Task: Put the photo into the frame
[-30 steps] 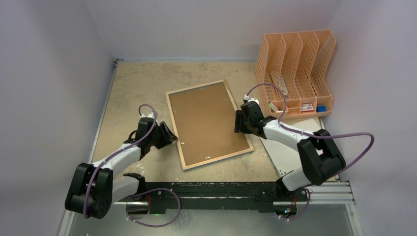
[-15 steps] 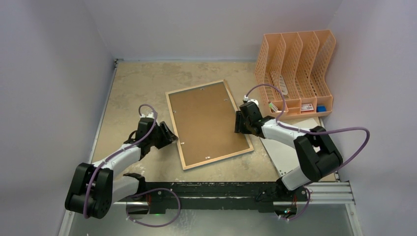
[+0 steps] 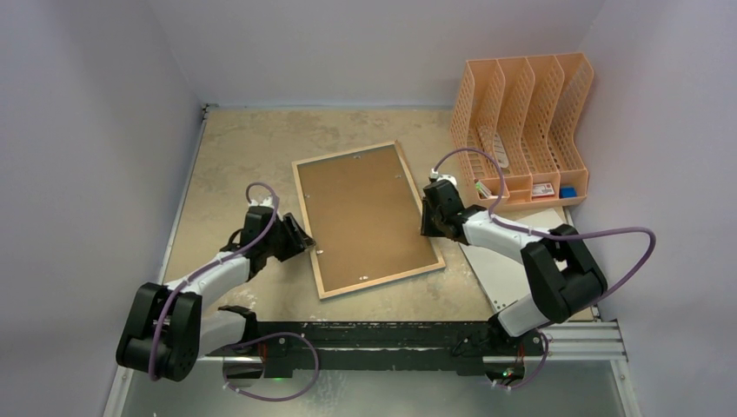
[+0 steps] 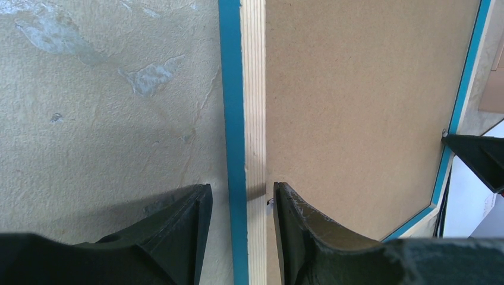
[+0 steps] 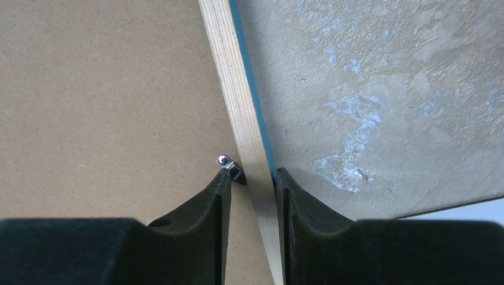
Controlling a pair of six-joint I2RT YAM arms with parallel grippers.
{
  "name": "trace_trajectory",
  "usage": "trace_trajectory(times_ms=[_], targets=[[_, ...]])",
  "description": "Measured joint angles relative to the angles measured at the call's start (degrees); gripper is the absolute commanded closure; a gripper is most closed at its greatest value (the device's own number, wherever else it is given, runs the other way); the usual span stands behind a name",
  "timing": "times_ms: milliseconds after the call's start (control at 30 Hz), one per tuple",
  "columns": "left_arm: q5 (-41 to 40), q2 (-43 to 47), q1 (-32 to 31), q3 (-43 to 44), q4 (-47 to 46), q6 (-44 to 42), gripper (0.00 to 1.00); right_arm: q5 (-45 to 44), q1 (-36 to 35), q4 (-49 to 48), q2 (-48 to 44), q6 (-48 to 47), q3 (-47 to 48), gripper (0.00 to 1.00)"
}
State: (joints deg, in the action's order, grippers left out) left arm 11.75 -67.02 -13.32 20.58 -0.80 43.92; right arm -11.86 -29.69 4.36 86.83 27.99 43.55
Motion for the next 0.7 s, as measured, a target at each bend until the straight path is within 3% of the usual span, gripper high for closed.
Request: trace_trajectory(times_ms=[300, 500, 700], targets=[[-1.03, 0.31, -0.09, 1.01, 2.23, -0.15, 0.55, 0.74, -0.17, -0.02, -0.17, 0.2, 0.0, 0.83], [-3.45, 2.54, -0.11, 3.69, 7.63, -1.27, 0.53, 1.4, -0.28, -0.28, -0.17, 0.79, 0.0, 0.67], [-3.1, 4.35, -0.46, 6.43, 8.72, -1.55, 0.52, 1.49, -0.31, -0.31, -1.07, 2.32, 0.0, 0.65]])
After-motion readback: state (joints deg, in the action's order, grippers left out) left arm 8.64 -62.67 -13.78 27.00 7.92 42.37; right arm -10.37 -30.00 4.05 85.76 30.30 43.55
